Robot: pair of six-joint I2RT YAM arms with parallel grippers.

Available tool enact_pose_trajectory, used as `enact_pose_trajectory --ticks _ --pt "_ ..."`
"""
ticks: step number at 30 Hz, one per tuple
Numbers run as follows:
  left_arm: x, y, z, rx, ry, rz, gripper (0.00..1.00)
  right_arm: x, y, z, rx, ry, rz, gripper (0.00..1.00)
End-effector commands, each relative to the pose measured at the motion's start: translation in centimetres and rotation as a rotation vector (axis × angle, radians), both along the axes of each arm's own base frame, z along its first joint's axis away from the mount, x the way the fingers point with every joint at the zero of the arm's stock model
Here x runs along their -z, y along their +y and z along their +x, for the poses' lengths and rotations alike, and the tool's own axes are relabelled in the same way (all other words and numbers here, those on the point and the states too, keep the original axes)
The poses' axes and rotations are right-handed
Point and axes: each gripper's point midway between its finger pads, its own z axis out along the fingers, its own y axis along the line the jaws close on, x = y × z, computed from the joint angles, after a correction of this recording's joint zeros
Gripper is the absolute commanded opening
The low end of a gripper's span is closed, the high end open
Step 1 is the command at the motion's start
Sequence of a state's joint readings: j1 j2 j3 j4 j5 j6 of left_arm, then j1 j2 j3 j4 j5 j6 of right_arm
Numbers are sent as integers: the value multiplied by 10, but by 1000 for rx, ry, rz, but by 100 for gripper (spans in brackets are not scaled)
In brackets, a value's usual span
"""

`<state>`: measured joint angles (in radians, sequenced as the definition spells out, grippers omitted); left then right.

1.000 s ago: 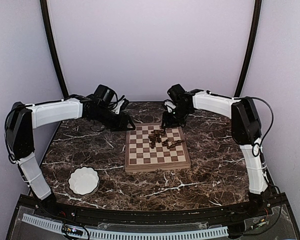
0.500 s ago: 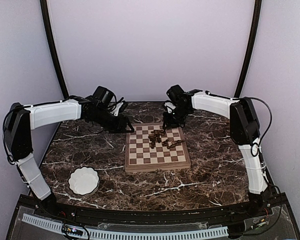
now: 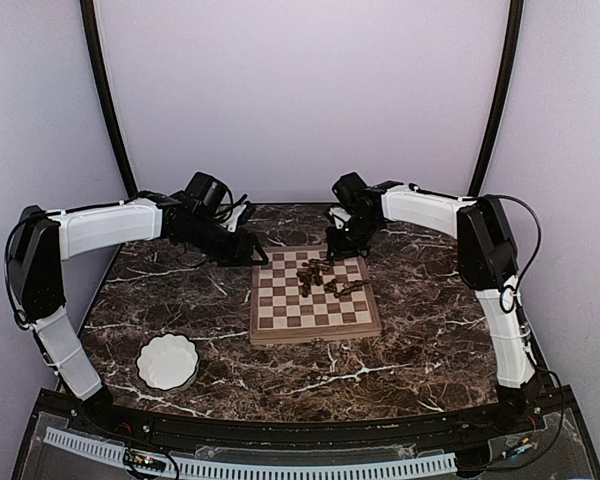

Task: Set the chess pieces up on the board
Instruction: Pick up the pawn from the chessboard, then place the pawn at a7.

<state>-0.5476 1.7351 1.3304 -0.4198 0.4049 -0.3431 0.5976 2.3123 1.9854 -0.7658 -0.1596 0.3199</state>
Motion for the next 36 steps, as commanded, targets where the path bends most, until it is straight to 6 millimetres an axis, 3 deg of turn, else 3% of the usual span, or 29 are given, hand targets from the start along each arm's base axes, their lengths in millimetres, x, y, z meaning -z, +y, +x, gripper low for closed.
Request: enact_pose_trajectory --ticks 1,8,12,21,36 --pt "-14 0 -9 25 -19 -19 53 1 5 2 2 -6 -9 19" --pt "-14 0 -9 26 -18 -19 53 -8 2 4 7 -32 -24 5" --pt "-12 -1 -8 24 -20 -20 53 -25 0 -1 -3 -65 -39 1" --pt "-7 -8 -2 21 -11 -50 53 -59 -1 -20 -40 -114 -41 0" --pt "-5 -30 -1 56 4 -178 53 -83 3 -44 -110 -135 -5 0"
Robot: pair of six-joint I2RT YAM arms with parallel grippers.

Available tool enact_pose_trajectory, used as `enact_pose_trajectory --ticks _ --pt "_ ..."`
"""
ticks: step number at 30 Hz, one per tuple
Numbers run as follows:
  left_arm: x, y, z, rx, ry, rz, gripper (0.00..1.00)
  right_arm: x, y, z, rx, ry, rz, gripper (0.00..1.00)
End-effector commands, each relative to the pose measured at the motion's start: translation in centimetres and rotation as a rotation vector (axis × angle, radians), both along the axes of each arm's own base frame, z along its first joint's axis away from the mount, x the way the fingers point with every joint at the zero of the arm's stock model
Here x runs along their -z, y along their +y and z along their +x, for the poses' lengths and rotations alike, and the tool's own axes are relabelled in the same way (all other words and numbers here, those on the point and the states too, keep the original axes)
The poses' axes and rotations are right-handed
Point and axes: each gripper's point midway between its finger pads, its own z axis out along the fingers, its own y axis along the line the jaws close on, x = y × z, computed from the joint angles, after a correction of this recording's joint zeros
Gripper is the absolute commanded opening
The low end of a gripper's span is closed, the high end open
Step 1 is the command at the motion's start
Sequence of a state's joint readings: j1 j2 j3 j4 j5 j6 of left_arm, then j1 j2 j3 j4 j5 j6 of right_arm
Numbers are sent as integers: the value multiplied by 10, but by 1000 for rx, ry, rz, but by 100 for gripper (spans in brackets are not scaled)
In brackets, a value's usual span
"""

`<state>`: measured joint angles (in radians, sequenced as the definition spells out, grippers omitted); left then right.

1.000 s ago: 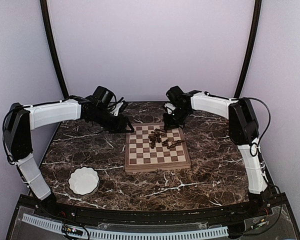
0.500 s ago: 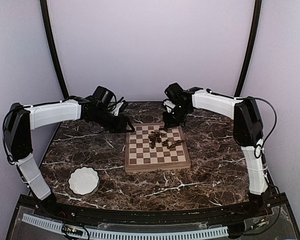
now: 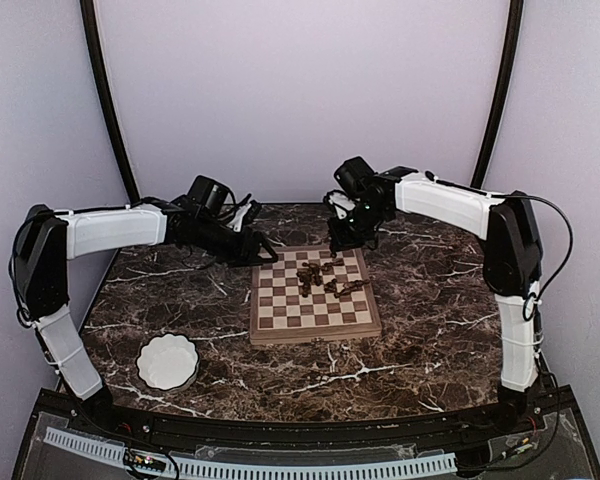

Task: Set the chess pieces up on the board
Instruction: Place the pawn at a7.

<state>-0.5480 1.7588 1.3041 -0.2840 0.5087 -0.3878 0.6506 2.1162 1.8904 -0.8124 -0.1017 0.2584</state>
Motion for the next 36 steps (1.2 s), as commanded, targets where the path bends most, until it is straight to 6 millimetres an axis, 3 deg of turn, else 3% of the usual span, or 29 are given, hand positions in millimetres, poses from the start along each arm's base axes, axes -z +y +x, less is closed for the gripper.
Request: enact_pose_trajectory --ticks 1,6,11,16,25,36 --pt "1 -9 -4 20 7 -55 53 -21 3 -12 -32 -34 13 0" --pt "4 -9 -3 10 8 -56 54 -24 -22 -39 -54 -46 -60 0" --pt "6 -9 -2 2 18 -52 53 -13 -55 -71 -60 -82 -138 0" --pt "6 -11 -1 4 28 -55 53 6 -56 -96 -108 -87 -166 0" --pt "3 -12 1 3 28 -55 53 43 -47 -104 -109 -33 -214 0" --pt "3 -11 0 6 35 -48 53 60 -54 -100 -73 -36 -251 1"
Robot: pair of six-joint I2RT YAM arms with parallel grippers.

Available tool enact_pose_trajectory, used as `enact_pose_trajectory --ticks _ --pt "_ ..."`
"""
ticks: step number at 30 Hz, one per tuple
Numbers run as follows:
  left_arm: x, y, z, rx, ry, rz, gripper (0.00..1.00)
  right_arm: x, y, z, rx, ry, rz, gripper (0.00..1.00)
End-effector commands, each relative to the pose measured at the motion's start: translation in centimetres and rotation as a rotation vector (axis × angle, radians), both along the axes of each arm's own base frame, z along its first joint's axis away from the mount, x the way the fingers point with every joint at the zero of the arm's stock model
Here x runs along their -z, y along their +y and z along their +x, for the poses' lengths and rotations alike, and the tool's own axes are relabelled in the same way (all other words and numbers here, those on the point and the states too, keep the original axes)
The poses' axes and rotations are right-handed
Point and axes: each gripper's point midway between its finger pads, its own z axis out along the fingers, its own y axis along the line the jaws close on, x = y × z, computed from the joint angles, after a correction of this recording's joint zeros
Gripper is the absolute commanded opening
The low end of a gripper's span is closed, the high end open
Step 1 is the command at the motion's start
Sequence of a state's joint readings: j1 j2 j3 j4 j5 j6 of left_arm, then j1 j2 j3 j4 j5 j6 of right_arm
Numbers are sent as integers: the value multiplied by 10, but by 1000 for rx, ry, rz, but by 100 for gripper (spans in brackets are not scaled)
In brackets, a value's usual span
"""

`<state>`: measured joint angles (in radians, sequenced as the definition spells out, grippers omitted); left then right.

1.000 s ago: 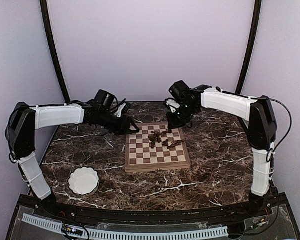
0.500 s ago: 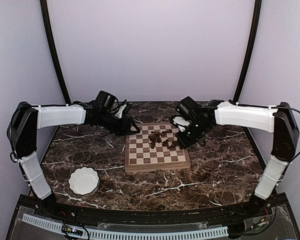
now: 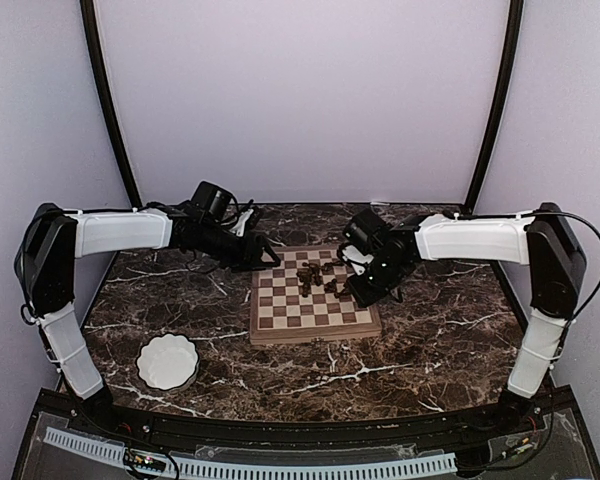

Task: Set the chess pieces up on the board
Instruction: Place the pawn at a7, then pick up the rook from the chessboard.

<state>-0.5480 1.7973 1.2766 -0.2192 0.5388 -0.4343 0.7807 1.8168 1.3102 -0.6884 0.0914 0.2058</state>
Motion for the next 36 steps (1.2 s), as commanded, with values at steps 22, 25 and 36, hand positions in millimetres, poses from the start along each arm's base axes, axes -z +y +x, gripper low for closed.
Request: enact_pose_trajectory --ticks 22,25,36 --pt "-7 -7 -1 20 5 -10 53 -15 3 12 31 -45 -4 32" --pt "-6 -5 -1 16 5 -2 54 -39 5 22 27 -89 -1 33" --pt "-4 -9 -1 5 -5 31 50 -65 45 68 57 -121 133 23"
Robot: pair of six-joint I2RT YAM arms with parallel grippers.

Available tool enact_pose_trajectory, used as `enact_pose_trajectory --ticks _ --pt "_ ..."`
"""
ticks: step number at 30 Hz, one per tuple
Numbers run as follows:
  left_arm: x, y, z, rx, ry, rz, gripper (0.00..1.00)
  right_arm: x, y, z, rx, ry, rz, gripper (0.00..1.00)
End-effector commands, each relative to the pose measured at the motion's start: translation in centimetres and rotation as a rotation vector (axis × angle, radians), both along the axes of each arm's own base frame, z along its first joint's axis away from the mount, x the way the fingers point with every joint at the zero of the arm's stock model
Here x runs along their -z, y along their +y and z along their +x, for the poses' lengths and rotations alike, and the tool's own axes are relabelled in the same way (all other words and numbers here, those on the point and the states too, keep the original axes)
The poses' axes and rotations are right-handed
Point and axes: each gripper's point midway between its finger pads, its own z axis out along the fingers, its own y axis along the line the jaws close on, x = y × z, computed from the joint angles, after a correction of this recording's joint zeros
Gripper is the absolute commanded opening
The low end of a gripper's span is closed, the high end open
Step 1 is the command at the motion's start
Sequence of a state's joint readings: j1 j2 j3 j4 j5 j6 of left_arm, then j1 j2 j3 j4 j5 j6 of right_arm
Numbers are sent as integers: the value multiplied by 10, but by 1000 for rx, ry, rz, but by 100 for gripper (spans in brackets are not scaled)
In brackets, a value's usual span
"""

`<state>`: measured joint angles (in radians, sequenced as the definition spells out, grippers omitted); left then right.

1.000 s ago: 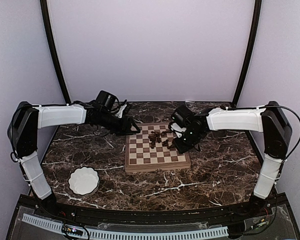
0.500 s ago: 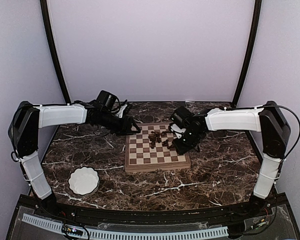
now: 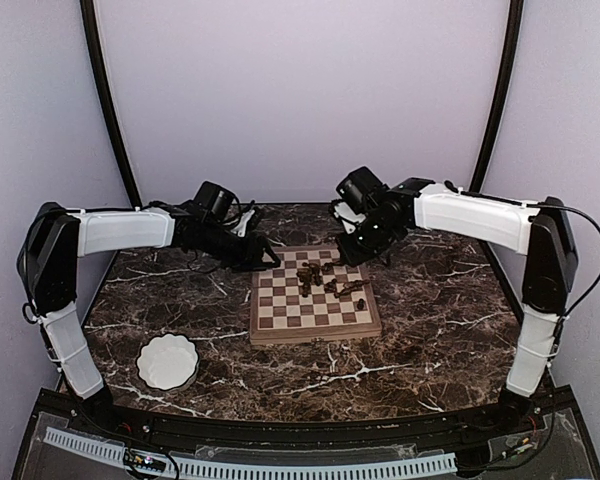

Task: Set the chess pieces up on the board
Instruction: Pick up the rook from the chessboard.

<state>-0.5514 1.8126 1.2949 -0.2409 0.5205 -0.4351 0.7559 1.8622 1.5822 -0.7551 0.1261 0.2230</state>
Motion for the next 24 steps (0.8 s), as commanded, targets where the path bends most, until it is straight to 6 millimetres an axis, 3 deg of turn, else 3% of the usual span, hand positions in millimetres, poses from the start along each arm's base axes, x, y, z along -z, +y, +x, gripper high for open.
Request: enact_pose_trajectory --ticks 1,11,17,24 --pt "-7 -11 -4 21 -12 13 49 7 23 20 -5 18 40 22" --pt "4 -33 -8 4 -19 86 44 16 39 16 -30 99 137 18" --pt "17 -50 -14 21 -8 123 43 20 35 9 -27 116 146 18" --pt "41 -59 -16 10 -22 243 46 8 23 5 -14 89 143 18"
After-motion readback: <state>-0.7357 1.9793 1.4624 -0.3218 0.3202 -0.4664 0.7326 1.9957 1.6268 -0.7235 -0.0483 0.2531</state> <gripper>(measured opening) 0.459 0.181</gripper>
